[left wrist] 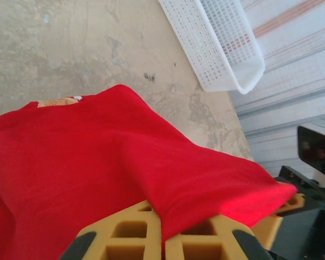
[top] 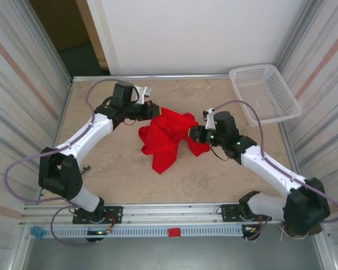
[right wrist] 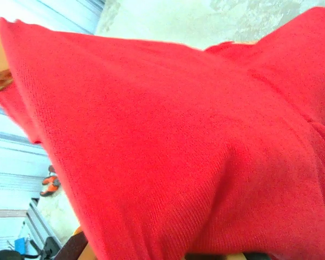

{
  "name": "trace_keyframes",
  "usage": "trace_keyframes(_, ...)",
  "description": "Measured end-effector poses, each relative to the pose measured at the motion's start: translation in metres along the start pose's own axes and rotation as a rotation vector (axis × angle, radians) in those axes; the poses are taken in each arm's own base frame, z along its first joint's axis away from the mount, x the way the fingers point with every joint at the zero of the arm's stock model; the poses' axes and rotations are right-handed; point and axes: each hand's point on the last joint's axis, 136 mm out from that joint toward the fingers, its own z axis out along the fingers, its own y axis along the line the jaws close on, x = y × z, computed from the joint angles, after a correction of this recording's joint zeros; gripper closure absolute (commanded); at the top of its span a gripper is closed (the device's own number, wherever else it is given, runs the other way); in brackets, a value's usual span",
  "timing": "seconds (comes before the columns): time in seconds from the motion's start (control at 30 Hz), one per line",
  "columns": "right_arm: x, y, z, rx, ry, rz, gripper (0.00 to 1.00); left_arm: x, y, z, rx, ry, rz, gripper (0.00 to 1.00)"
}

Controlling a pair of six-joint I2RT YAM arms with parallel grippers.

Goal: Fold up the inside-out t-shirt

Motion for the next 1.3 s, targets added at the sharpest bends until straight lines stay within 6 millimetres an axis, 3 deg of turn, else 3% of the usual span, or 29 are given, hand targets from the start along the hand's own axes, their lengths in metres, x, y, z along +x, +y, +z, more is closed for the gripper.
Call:
trace_keyframes(0.03,0.004,-0.003,-0.004,0.011,0.002,0.004,1.0,0.0,0.004,0.002,-0.005,0.001,-0.001,0.56)
trace_keyframes(0.1,0.016,-0.015,-0.007,0.05,0.024,0.021,1.0,-0.004,0.017,0.004,-0.032,-0.007,-0.016,0.44)
trace_keyframes(0.2,0.034,-0.038,-0.004,0.121,0.072,0.051,1.0,-0.009,0.035,0.003,-0.077,-0.02,-0.034,0.36)
trace_keyframes(0.33,0.047,-0.053,-0.003,0.173,0.113,0.073,1.0,-0.006,0.036,0.001,-0.112,-0.036,-0.018,0.27)
trace_keyframes(0.37,0.047,-0.055,-0.003,0.18,0.113,0.076,0.83,-0.001,0.033,0.002,-0.122,-0.032,-0.009,0.27)
trace_keyframes(0.4,0.046,-0.057,-0.003,0.185,0.11,0.082,0.58,0.007,0.029,0.003,-0.133,-0.025,0.006,0.26)
trace_keyframes(0.43,0.045,-0.059,-0.004,0.193,0.107,0.085,0.46,0.016,0.023,0.005,-0.14,-0.015,0.023,0.26)
trace_keyframes(0.5,0.043,-0.065,-0.006,0.212,0.101,0.095,0.37,0.04,0.006,0.012,-0.149,0.018,0.065,0.22)
trace_keyframes(0.67,0.032,-0.079,-0.024,0.283,0.049,0.113,0.35,0.1,-0.017,0.025,-0.204,0.093,0.154,0.2)
trace_keyframes(0.77,0.026,-0.089,-0.034,0.339,0.018,0.125,0.3,0.127,-0.01,0.029,-0.301,0.108,0.167,0.15)
trace_keyframes(0.87,0.033,-0.1,-0.037,0.397,0.03,0.133,0.27,0.146,0.008,0.029,-0.402,0.112,0.147,0.13)
trace_keyframes(1.03,0.06,-0.125,-0.036,0.487,0.081,0.165,0.28,0.161,0.042,0.028,-0.522,0.115,0.106,0.12)
trace_keyframes(1.3,0.102,-0.157,-0.013,0.641,0.203,0.181,0.32,0.174,0.059,0.059,-0.561,0.143,0.064,0.11)
